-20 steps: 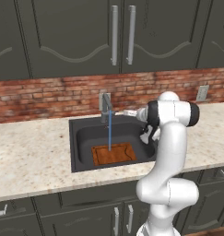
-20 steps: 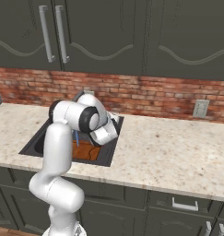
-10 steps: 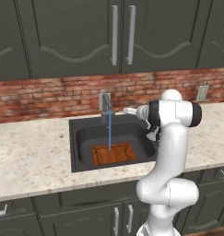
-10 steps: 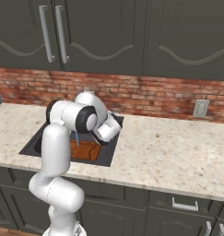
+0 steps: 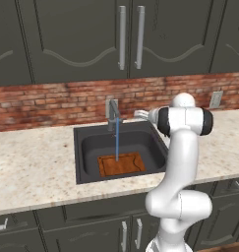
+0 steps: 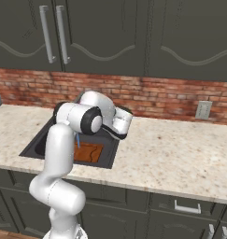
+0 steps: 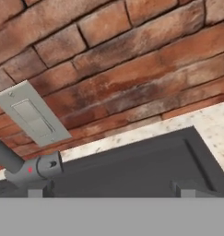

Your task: Turn on the sink faucet with hot water and rinse the cutting board for ten seconds, then turn off the faucet. Push the cutting board to reach the water if necessary.

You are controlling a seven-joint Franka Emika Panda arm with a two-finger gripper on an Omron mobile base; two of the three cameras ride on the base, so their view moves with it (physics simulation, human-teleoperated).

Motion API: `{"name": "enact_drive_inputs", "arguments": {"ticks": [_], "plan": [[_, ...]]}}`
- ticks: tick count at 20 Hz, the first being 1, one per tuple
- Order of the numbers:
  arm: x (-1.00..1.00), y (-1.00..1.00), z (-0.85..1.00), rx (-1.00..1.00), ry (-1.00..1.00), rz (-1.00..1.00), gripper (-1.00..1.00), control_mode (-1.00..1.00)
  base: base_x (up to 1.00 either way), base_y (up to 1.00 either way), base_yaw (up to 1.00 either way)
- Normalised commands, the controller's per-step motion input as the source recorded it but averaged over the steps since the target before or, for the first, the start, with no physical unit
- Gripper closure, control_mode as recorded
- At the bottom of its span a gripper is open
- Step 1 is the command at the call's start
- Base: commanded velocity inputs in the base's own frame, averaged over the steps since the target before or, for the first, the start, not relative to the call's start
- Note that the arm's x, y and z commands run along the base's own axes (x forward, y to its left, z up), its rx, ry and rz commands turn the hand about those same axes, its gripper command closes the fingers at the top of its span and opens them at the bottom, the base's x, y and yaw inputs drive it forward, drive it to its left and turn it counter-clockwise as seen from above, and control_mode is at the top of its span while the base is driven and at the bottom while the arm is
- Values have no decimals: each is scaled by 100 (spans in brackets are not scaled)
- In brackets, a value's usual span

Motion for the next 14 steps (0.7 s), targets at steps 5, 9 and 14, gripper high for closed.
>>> {"name": "enact_drive_inputs", "arguments": {"ticks": [5, 9, 14], "plan": [[19, -5, 11, 5, 0, 8, -100, -100, 0, 0, 0], [9, 0, 0, 0, 0, 5, -100, -100, 0, 0, 0], [2, 3, 0, 0, 0, 1, -100, -100, 0, 0, 0]]}}
